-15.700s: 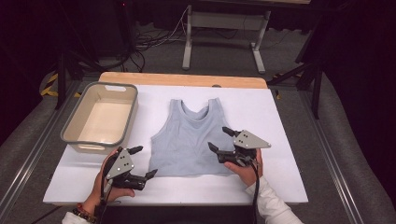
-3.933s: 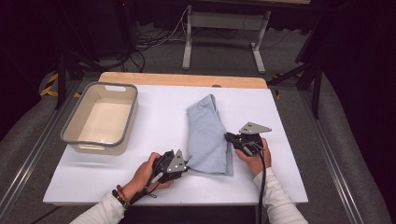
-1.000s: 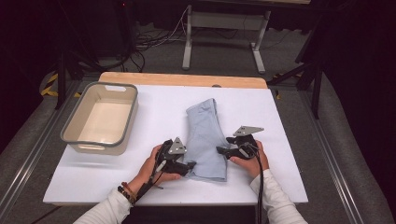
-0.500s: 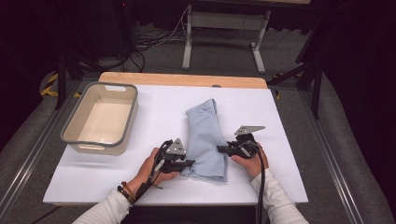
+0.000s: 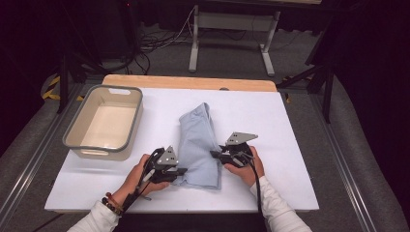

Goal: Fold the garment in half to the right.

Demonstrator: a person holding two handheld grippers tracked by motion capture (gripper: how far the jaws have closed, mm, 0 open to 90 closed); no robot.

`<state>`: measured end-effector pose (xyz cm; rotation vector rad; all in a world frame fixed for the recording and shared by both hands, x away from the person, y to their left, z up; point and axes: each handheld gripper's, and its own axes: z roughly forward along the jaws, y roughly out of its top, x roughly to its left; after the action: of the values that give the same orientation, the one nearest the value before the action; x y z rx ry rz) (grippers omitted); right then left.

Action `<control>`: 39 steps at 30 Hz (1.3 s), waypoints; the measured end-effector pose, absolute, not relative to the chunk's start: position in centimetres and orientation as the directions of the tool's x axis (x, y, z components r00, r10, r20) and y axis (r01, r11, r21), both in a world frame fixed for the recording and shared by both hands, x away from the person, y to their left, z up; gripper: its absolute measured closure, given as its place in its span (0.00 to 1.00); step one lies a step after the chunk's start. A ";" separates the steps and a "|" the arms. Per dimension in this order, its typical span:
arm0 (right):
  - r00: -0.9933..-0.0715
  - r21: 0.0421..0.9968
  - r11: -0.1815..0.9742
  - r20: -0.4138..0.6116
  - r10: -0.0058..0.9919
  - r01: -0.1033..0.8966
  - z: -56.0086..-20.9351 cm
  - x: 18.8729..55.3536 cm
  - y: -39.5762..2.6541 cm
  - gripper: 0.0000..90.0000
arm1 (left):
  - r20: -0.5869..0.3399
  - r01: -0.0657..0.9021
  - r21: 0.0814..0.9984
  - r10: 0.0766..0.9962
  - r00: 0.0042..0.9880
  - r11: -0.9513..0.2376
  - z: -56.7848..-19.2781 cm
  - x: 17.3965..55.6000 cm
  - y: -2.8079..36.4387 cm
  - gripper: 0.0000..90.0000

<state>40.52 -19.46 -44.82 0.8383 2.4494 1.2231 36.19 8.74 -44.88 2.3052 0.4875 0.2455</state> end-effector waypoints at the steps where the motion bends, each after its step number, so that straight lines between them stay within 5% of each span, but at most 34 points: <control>1: -0.790 0.794 0.479 0.002 0.613 0.374 -44.9 40.5 -19.3 0.74 | 0.036 0.268 0.713 0.416 0.908 -0.648 -45.0 36.1 8.7 0.73; 13: -0.769 0.780 0.515 -0.070 0.636 0.355 -45.5 40.4 -19.9 0.45 | 0.116 0.220 0.708 0.418 0.901 -0.671 -45.2 35.6 8.2 0.53; 22: -0.764 0.824 0.473 -0.078 0.640 0.312 -44.4 39.7 -21.1 0.45 | 0.123 0.186 0.743 0.405 0.906 -0.642 -44.1 35.5 8.9 0.39; 32: -0.778 0.872 0.423 -0.082 0.623 0.248 -43.2 38.8 -21.6 0.71 | 0.080 0.173 0.832 0.422 0.903 -0.527 -42.0 35.7 11.2 0.37; 35: -0.783 0.881 0.425 -0.110 0.612 0.209 -42.7 38.6 -21.3 0.85 | 0.098 0.148 0.856 0.436 0.895 -0.496 -41.6 36.2 11.4 0.52; 36: -0.780 0.890 0.415 -0.121 0.614 0.189 -42.2 38.6 -21.2 0.92 | 0.097 0.144 0.862 0.438 0.894 -0.486 -41.6 36.5 11.3 0.66; 39: -0.783 0.900 0.395 -0.110 0.612 0.183 -41.7 38.8 -20.9 0.97 | 0.107 0.133 0.862 0.432 0.895 -0.489 -41.7 37.6 10.7 0.74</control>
<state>38.78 -20.93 -41.75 0.6823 2.2314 1.3608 37.64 10.74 -41.69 2.0721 0.4065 0.3831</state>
